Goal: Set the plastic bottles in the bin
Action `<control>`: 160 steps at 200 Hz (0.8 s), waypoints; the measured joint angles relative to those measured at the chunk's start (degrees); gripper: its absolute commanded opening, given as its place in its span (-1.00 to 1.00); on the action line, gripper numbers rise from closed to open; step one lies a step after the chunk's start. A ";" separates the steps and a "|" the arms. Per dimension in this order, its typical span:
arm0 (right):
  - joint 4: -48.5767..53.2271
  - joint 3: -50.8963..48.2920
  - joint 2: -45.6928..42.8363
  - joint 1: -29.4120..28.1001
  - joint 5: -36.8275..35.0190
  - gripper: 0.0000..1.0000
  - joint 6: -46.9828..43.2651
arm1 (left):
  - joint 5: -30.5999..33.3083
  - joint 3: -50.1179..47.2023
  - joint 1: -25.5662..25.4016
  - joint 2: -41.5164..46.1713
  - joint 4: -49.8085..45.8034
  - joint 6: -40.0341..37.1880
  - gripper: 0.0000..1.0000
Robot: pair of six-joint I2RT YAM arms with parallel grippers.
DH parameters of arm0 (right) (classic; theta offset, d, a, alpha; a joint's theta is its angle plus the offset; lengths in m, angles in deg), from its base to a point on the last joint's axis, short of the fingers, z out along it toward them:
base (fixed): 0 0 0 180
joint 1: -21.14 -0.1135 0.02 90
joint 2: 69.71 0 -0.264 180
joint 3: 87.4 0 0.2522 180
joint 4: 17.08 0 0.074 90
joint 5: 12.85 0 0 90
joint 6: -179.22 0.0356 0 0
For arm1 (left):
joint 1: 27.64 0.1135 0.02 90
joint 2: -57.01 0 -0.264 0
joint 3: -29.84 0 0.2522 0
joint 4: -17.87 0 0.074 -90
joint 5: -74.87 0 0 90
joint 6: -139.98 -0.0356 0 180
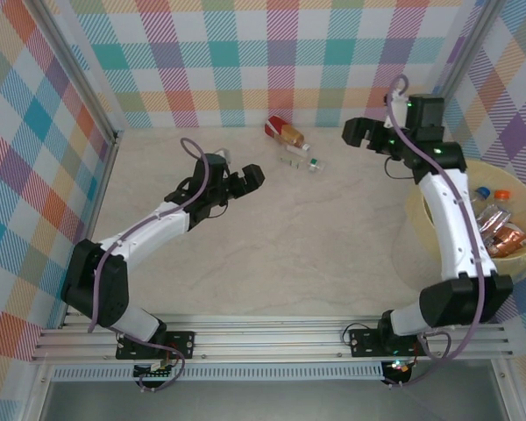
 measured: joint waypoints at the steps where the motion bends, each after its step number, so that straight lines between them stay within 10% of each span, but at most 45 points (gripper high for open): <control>1: -0.42 -0.20 0.33 -0.13 0.33 0.99 0.00 | 0.11 -0.04 0.00 0.07 0.00 0.02 1.00; 67: -13.70 -0.50 20.48 -6.14 4.59 0.99 -4.48 | 8.90 -4.76 0.96 5.14 -4.33 1.73 1.00; 160: -10.43 32.11 52.94 -8.52 5.35 0.99 -3.30 | 13.73 -8.02 2.27 7.02 -6.67 3.02 1.00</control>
